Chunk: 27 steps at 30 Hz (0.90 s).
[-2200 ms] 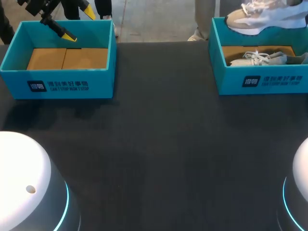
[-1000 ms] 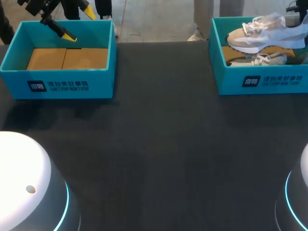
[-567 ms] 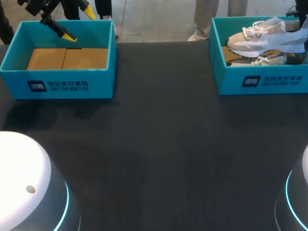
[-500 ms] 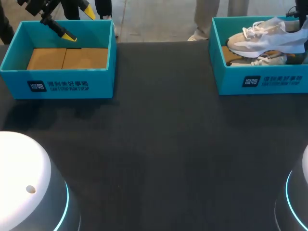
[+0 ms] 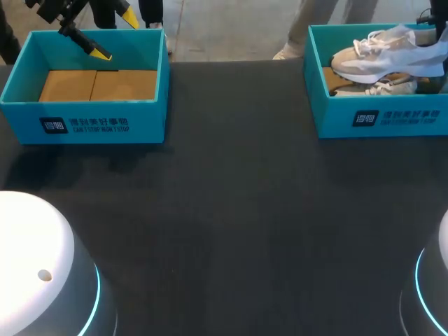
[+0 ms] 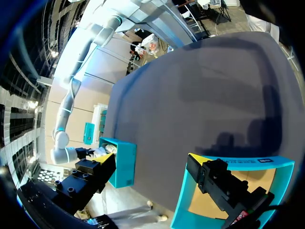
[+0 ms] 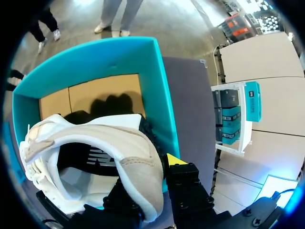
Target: Take the shoe out of the shoebox, open the shoe tongue, remove and reinsert the insole, then place the shoe into the shoebox
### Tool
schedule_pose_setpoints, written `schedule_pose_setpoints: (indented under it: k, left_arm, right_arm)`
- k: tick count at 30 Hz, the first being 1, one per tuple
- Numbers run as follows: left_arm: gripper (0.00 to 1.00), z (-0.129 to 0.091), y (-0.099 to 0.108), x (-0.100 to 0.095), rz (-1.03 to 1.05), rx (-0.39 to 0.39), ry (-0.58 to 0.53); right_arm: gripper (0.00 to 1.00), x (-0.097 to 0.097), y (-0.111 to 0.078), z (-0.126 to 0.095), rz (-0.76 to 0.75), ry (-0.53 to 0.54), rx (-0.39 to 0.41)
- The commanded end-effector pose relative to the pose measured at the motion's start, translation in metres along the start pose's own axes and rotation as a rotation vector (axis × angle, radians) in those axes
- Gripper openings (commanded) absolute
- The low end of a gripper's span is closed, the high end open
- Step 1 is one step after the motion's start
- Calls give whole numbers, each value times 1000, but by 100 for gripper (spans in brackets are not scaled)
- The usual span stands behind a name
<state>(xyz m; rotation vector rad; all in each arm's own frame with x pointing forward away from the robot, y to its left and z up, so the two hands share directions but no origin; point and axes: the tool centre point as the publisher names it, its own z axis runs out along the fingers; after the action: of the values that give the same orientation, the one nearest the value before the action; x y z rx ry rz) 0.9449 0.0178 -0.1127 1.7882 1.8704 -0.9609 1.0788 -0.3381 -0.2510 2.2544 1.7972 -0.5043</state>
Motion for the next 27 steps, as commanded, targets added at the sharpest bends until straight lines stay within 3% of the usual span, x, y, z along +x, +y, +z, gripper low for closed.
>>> schedule_pose_setpoints:
  k: [1,27]
  left_arm:
    - [100,0,-1,0,1,-4,2]
    - [100,0,-1,0,1,-4,2]
  right_arm:
    - [0,-2,1,-5,1,1,-3]
    - [0,-7,21,-43,-16,-14,-81]
